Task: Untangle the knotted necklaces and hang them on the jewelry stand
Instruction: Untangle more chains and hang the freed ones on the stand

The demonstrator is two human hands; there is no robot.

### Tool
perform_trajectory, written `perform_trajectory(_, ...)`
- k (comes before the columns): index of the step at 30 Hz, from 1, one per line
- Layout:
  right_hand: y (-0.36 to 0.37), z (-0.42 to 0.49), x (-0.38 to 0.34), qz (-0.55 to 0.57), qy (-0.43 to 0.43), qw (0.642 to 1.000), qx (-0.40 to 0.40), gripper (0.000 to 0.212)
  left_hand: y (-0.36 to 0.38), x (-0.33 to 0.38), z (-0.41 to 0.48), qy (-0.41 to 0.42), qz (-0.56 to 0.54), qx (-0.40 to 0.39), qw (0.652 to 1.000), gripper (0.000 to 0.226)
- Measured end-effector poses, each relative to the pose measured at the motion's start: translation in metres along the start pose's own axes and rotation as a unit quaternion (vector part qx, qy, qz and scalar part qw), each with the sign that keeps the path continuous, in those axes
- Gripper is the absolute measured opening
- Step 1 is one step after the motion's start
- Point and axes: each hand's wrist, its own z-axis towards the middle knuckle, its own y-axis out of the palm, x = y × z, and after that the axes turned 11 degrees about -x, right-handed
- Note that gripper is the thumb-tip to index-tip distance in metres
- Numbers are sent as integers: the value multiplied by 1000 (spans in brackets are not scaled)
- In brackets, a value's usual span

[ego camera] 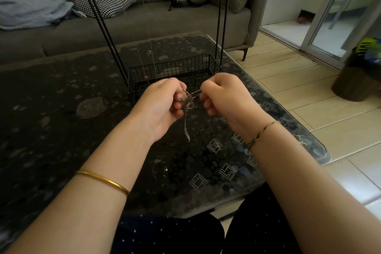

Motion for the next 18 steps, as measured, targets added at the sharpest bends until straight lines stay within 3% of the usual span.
perform_trajectory(5,-2,-1,-2,170,-3,985,10,13,1,-8,1,15,179,14,984,18)
perform_trajectory(9,-2,-2,-2,181,-1,983,3,12,1,-11,3,31,251,65,965,15)
perform_trajectory(12,-3,-2,-4,241,34,969,-51,14,-2,-12,6,28,193,95,976,21)
perform_trajectory(15,-2,-3,-4,147,53,984,-91,8,-2,-10,8,24,128,119,984,22)
perform_trajectory(18,3,-4,-2,12,12,996,-83,6,0,-10,10,29,94,132,986,23)
